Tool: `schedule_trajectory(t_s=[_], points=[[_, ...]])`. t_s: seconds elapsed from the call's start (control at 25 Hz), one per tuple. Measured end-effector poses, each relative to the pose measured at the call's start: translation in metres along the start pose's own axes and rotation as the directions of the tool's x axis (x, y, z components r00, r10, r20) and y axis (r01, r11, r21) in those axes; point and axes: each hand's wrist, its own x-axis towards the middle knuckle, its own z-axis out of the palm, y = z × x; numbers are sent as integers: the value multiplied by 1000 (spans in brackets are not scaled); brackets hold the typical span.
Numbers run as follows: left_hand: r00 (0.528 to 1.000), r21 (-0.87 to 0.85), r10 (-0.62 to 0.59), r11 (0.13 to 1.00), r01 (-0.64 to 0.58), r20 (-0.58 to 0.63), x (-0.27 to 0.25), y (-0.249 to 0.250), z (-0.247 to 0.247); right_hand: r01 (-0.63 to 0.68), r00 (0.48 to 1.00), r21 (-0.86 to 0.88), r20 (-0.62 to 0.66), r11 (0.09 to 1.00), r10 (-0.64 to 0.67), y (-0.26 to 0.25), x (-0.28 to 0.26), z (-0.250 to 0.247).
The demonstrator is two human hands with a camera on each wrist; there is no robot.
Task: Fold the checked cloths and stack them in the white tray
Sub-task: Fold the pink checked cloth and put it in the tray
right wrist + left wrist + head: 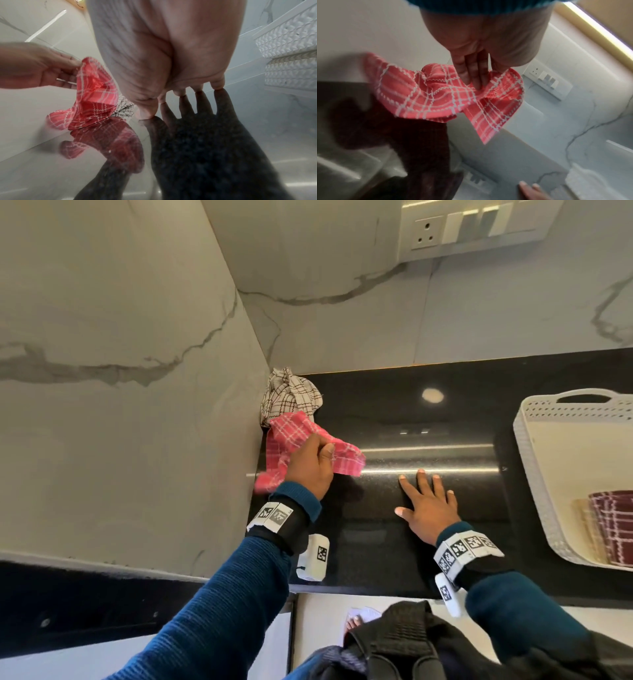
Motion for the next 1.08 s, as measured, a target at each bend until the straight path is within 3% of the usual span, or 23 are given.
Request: schedule_trajectory(t_s=[0.08, 0.16, 0.24, 0.28, 0.36, 0.52, 0.68, 0.8, 0.96, 1.08], points=[[998, -100, 41, 994, -36, 46, 3, 17, 8, 4, 1000, 60, 4, 998, -5, -1, -7, -5], [994, -203, 41, 979, -20, 102, 5, 30, 19, 23, 999, 301, -33, 953, -14, -2, -14, -19], [985, -230, 35, 973, 5, 169, 5, 39, 29, 109, 985, 623, -174, 775, 2, -8, -27, -37], [981, -231, 28, 973, 17, 190, 4, 40, 33, 204, 963, 694, -269, 691, -15, -13, -35, -44], [979, -244, 11, 969, 40, 204, 1, 42, 40, 317, 920, 683, -391, 659, -37, -26, -51, -53], [975, -316, -29, 943, 100, 222, -5, 51, 46, 382, 856, 628, -516, 678, -5, -45, -62, -58], [981, -315, -26, 945, 87, 193, -10, 66, 43, 468, 841, 611, -531, 639, -108, -58, -68, -63], [977, -366, -32, 924, 110, 211, -5, 66, 41, 464, 815, 614, -578, 639, -36, -60, -66, -67], [965, -485, 4, 865, 128, 262, -12, 68, 31, 469, 805, 557, -588, 685, -73, -60, -59, -74], [965, -430, 50, 900, 69, 258, -15, 66, 28, 454, 796, 518, -601, 725, -68, -60, -57, -80]])
